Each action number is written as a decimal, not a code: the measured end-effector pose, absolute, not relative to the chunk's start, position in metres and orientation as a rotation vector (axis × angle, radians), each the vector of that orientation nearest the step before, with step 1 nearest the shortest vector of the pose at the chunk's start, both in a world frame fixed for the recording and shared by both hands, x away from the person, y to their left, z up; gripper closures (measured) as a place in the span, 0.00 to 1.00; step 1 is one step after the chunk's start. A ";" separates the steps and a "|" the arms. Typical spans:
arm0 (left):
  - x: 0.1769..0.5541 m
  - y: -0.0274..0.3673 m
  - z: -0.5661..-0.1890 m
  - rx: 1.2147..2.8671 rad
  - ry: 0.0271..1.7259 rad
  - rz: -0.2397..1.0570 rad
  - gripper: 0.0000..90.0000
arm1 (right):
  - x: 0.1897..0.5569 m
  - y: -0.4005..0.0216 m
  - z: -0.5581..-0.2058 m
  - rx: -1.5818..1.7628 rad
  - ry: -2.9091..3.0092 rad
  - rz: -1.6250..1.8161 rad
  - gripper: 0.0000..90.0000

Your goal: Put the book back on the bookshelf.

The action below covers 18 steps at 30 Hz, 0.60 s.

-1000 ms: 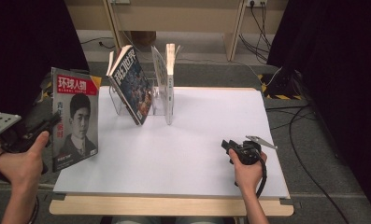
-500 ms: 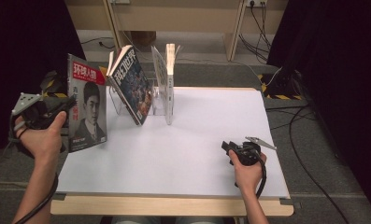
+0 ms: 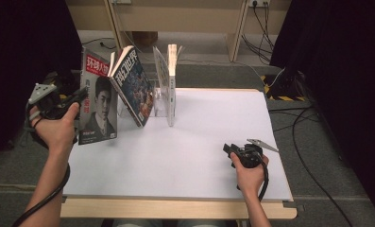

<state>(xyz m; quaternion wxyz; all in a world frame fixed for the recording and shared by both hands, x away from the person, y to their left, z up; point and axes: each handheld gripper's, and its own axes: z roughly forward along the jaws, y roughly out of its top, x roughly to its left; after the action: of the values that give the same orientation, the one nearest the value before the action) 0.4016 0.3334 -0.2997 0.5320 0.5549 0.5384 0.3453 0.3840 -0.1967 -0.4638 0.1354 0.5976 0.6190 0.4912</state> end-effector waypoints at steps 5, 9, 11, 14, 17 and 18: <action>0.418 0.328 -0.302 1.334 1.302 0.808 0.97 | 0.384 -0.197 -0.465 1.735 1.795 1.418 0.69; 0.426 0.321 -0.301 1.326 1.301 0.794 0.97 | 0.385 -0.198 -0.466 1.737 1.793 1.418 0.69; 0.428 0.320 -0.300 1.325 1.301 0.792 0.97 | 0.385 -0.198 -0.466 1.737 1.795 1.418 0.69; 0.432 0.315 -0.295 1.324 1.294 0.787 0.97 | 0.385 -0.198 -0.466 1.737 1.795 1.417 0.69; 0.435 0.313 -0.293 1.319 1.289 0.778 0.97 | 0.385 -0.198 -0.466 1.735 1.795 1.418 0.69; 0.436 0.312 -0.292 1.317 1.288 0.776 0.97 | 0.385 -0.198 -0.466 1.736 1.795 1.419 0.69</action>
<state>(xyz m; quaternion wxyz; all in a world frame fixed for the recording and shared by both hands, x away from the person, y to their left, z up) 0.4361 0.3115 -0.2922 0.5409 0.5541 0.5420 0.3266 0.3849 -0.1982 -0.4656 0.1343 0.5990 0.6193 0.4895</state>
